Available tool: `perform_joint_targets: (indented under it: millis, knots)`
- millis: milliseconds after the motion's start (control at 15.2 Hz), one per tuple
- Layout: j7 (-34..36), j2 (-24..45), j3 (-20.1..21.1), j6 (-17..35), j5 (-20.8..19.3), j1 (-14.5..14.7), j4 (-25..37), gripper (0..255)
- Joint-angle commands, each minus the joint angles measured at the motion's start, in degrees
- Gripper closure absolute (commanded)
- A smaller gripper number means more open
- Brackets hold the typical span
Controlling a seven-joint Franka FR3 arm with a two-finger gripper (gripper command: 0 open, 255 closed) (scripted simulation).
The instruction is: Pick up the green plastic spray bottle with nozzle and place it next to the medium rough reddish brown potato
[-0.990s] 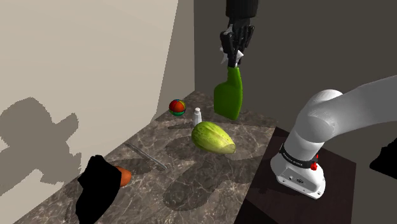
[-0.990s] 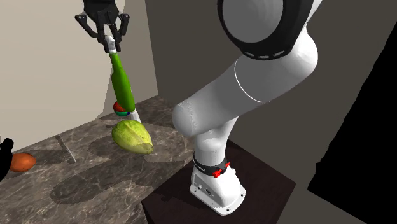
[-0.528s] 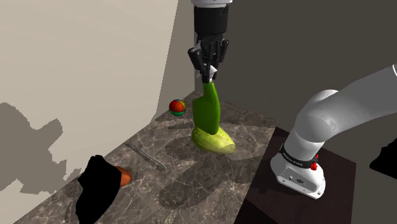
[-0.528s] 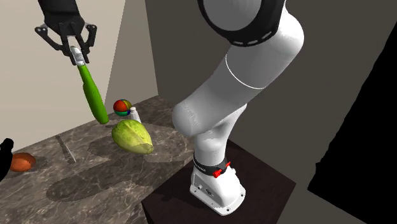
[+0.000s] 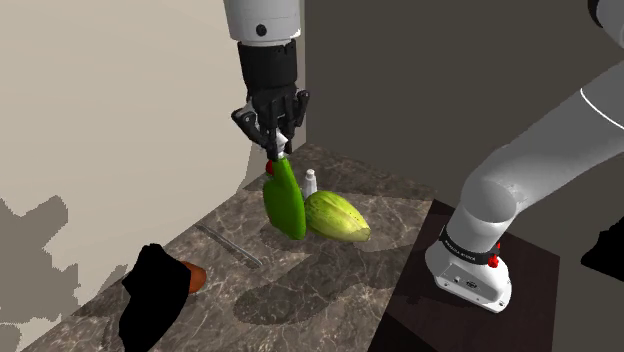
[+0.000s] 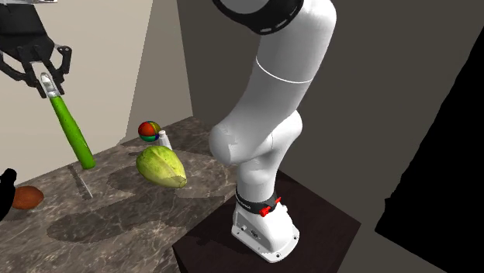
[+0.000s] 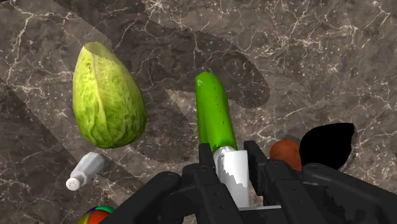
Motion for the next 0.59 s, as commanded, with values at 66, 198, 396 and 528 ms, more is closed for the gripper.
perform_joint_targets:
  millis: [66, 198, 396, 528]
  knots:
    - [5.53, 6.78, 6.1, 2.58, -3.4, -1.41, 3.79, 255]
    - [10.33, 12.95, 10.86, 3.99, -7.66, -2.21, 7.06, 255]
    - [19.48, 25.09, 16.93, 4.93, -17.84, -0.5, 12.82, 255]
    - [25.29, 33.51, 17.63, 4.22, -25.28, 4.31, 17.46, 255]
